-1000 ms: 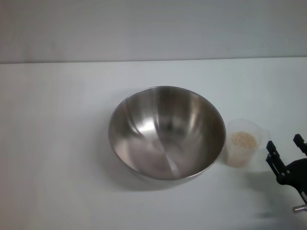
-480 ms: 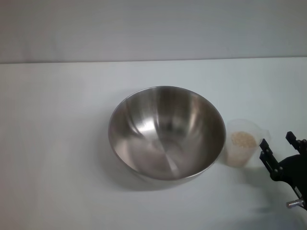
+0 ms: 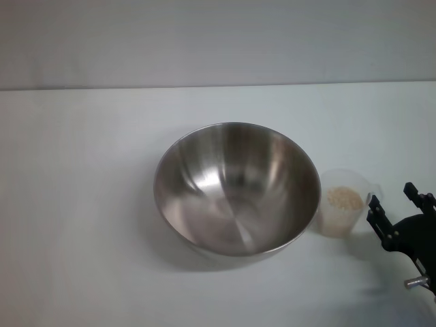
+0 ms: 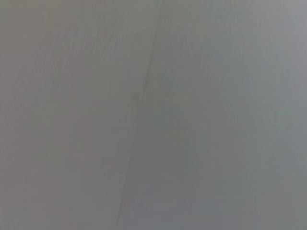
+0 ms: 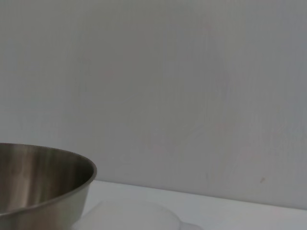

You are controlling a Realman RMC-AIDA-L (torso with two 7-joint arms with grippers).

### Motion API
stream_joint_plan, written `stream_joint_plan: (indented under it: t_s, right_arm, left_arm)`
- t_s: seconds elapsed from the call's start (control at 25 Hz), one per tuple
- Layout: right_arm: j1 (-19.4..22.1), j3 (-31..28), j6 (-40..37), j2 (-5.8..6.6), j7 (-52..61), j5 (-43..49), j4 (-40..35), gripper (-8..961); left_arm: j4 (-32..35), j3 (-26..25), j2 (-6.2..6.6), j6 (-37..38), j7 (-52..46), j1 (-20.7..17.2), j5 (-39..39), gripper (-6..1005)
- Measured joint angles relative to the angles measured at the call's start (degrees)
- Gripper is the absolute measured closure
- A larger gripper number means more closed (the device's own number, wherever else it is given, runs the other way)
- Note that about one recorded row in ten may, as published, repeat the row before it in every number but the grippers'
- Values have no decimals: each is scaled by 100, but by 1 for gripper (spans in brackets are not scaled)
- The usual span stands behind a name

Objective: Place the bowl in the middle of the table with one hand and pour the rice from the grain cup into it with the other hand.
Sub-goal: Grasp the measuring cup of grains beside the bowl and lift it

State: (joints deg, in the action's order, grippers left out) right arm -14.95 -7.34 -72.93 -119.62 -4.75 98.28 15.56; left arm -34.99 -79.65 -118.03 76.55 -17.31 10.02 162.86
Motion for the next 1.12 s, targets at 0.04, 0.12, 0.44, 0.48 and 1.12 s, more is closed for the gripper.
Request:
stream_joint_plan:
  t_s: [0.04, 0.12, 0.44, 0.48, 1.12]
  right_arm:
    - [-11, -2, 0, 0, 0, -1, -8, 307]
    - [-31, -6, 1, 0, 0, -3, -18, 307]
    - [-155, -5, 158, 6, 0, -3, -38, 307]
    - [-179, -4, 210, 6, 0, -3, -38, 307]
    - [-281, -8, 374, 9, 0, -3, -53, 558]
  left_arm:
    - [0, -3, 0, 0, 0, 0, 0, 172]
    - [0, -14, 0, 0, 0, 0, 0, 172]
    - [-4, -54, 0, 22, 0, 5, 0, 172]
    - [-6, -56, 0, 28, 0, 5, 0, 172]
    - [-9, -69, -9, 79, 0, 7, 0, 173]
